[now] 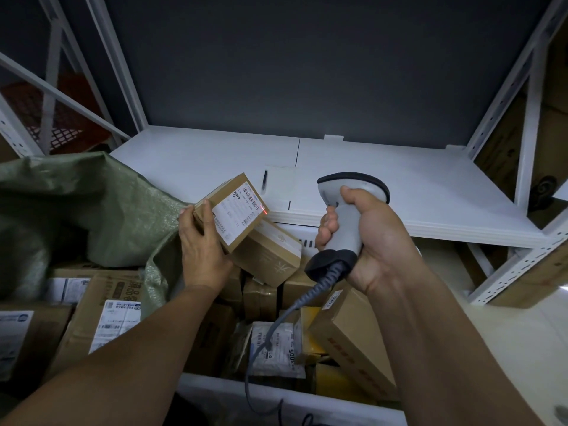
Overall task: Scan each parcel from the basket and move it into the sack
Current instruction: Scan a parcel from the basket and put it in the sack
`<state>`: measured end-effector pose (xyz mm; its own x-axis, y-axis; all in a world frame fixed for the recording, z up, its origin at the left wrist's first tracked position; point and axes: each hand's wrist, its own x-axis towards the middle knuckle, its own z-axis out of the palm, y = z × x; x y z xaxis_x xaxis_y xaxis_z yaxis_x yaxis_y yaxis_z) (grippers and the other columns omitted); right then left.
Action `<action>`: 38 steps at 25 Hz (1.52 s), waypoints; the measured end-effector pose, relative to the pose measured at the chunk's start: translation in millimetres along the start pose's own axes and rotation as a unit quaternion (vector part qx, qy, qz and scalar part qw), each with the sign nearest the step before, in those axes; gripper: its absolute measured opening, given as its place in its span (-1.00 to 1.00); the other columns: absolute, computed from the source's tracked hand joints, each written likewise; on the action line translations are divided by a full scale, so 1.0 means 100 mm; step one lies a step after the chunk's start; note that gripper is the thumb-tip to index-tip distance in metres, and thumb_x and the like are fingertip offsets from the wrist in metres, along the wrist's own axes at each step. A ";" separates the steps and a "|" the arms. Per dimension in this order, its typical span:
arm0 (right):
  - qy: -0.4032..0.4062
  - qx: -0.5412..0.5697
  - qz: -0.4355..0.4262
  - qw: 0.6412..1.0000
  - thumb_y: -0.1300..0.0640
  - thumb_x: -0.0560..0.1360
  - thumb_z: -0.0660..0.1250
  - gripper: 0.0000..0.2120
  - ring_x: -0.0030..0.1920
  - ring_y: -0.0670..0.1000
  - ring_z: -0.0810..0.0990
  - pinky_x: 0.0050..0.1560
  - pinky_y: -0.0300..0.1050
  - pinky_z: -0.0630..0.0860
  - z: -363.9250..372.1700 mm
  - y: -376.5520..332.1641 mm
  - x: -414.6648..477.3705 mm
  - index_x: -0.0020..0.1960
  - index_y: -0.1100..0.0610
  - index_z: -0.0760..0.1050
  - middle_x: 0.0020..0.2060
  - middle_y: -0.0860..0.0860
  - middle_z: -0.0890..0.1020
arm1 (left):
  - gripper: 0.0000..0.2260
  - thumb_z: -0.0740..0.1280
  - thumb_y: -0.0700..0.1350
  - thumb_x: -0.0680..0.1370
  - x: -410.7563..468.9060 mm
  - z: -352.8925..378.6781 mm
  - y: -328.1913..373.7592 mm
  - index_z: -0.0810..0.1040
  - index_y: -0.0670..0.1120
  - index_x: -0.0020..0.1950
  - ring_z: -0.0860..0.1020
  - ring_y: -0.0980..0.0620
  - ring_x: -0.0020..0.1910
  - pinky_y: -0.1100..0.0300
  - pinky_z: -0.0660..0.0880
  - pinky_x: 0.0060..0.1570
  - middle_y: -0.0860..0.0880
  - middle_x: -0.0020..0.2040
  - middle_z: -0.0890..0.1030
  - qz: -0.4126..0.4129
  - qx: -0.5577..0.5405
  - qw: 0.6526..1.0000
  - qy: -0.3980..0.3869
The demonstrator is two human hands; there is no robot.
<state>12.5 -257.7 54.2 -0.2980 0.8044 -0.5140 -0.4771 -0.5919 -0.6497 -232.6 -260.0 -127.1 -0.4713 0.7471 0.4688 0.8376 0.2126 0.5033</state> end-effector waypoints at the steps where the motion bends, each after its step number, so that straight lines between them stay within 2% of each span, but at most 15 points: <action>1: -0.002 0.004 -0.002 1.000 0.06 0.58 0.39 -0.75 -0.53 -0.04 0.47 -0.51 -0.17 0.51 0.00 0.00 -0.02 0.08 0.24 0.49 -0.37 0.06 0.49 | 0.01 0.58 -0.20 0.36 0.01 -0.01 -0.01 0.03 -0.16 0.65 0.04 -0.44 0.56 -0.37 0.24 0.46 -0.36 0.57 0.03 0.003 0.002 1.000 0.001; 9: -0.001 0.020 0.003 1.000 0.06 0.58 0.40 -0.73 -0.53 -0.04 0.47 -0.52 -0.17 0.51 -0.07 -0.03 -0.11 0.12 0.25 0.50 -0.35 0.07 0.50 | 0.02 0.57 -0.22 0.36 0.00 0.00 0.02 0.00 -0.11 0.65 0.01 -0.40 0.58 -0.37 0.26 0.45 -0.33 0.58 0.01 0.004 0.005 1.000 -0.003; 14: -0.003 0.029 0.002 1.000 0.07 0.58 0.39 -0.74 -0.54 -0.04 0.47 -0.52 -0.18 0.51 -0.06 -0.05 -0.12 0.11 0.25 0.49 -0.36 0.08 0.50 | 0.00 0.58 -0.17 0.36 0.01 0.01 0.03 0.04 -0.13 0.64 0.01 -0.40 0.58 -0.37 0.26 0.45 -0.34 0.57 0.03 0.010 0.010 1.000 -0.002; 19: 0.002 0.034 0.001 0.999 0.07 0.58 0.39 -0.75 -0.55 -0.04 0.47 -0.53 -0.18 0.51 -0.06 -0.07 -0.13 0.09 0.25 0.48 -0.36 0.08 0.50 | -0.01 0.57 -0.22 0.35 0.02 0.03 0.01 0.06 -0.14 0.63 0.01 -0.41 0.58 -0.35 0.23 0.48 -0.35 0.56 0.06 0.015 0.018 1.000 0.009; 25: 0.001 0.038 0.000 0.999 0.08 0.58 0.39 -0.75 -0.55 -0.04 0.47 -0.53 -0.18 0.51 -0.08 -0.09 -0.16 0.10 0.25 0.48 -0.35 0.08 0.50 | 0.00 0.61 -0.12 0.36 0.02 0.02 0.03 0.07 -0.13 0.63 0.01 -0.42 0.57 -0.37 0.23 0.47 -0.34 0.57 0.04 0.018 0.028 0.999 0.002; 29: 0.000 0.039 -0.002 0.999 0.08 0.58 0.39 -0.75 -0.53 -0.05 0.46 -0.54 -0.17 0.50 -0.09 -0.10 -0.16 0.10 0.25 0.48 -0.33 0.08 0.50 | -0.01 0.60 -0.16 0.36 0.00 0.01 0.06 0.08 -0.12 0.63 0.01 -0.41 0.58 -0.35 0.22 0.48 -0.33 0.57 0.04 0.012 0.028 0.999 0.007; 35: -0.009 0.028 -0.005 1.000 0.10 0.56 0.40 -0.63 -0.53 -0.05 0.48 -0.51 -0.18 0.52 -0.07 -0.06 -0.02 0.28 0.27 0.48 -0.34 0.07 0.51 | 0.02 0.57 -0.22 0.37 -0.02 -0.03 0.07 0.00 -0.05 0.65 0.01 -0.32 0.59 -0.30 0.32 0.44 -0.24 0.59 0.00 -0.019 0.002 1.000 0.002; 38: -0.010 0.022 -0.014 1.000 0.11 0.55 0.41 -0.63 -0.53 -0.05 0.49 -0.49 -0.18 0.53 0.00 0.00 0.08 0.28 0.26 0.49 -0.34 0.07 0.52 | 0.06 0.58 -0.19 0.38 -0.04 -0.09 0.14 -0.05 -0.01 0.66 0.03 -0.24 0.59 -0.20 0.34 0.44 -0.18 0.60 0.00 -0.052 -0.032 0.998 0.000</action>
<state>10.2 -250.7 50.1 -0.3009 0.8215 -0.4844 -0.5204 -0.5671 -0.6384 -221.4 -265.6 -114.6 -0.5548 0.7228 0.4120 0.7650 0.2486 0.5941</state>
